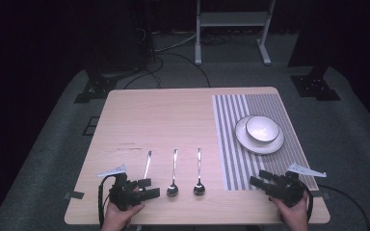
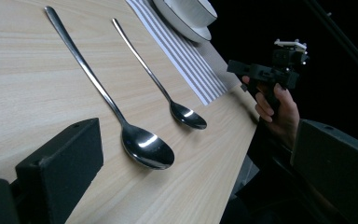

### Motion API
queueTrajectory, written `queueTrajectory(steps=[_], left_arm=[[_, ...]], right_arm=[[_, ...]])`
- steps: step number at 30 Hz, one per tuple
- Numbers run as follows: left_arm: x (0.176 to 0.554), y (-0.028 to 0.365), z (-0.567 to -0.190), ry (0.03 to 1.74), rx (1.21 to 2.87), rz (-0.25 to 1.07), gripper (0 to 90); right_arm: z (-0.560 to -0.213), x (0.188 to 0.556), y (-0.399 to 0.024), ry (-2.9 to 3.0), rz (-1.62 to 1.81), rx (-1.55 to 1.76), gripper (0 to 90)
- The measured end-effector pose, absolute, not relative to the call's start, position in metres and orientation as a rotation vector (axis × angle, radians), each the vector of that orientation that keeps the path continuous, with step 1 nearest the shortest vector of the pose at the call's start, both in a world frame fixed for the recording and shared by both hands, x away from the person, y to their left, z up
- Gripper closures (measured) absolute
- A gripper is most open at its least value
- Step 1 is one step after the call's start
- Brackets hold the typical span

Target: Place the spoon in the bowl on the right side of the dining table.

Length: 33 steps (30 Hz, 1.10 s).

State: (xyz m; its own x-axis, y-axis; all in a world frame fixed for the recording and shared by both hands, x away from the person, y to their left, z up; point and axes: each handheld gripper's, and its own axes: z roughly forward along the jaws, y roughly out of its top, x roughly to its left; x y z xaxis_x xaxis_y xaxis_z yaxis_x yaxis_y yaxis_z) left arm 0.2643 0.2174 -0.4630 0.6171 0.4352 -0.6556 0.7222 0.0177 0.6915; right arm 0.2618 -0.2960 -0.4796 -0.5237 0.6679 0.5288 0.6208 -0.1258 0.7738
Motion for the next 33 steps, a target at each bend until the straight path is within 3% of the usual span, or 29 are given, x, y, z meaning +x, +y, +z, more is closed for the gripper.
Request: queueTrajectory(steps=[33], left_arm=[[0.27, 0.179, -0.469, 0.907, 1.639, -0.438, 1.2]], right_arm=[[-0.471, 0.269, -0.283, 2.147, 1.745, 1.487, 26.2]])
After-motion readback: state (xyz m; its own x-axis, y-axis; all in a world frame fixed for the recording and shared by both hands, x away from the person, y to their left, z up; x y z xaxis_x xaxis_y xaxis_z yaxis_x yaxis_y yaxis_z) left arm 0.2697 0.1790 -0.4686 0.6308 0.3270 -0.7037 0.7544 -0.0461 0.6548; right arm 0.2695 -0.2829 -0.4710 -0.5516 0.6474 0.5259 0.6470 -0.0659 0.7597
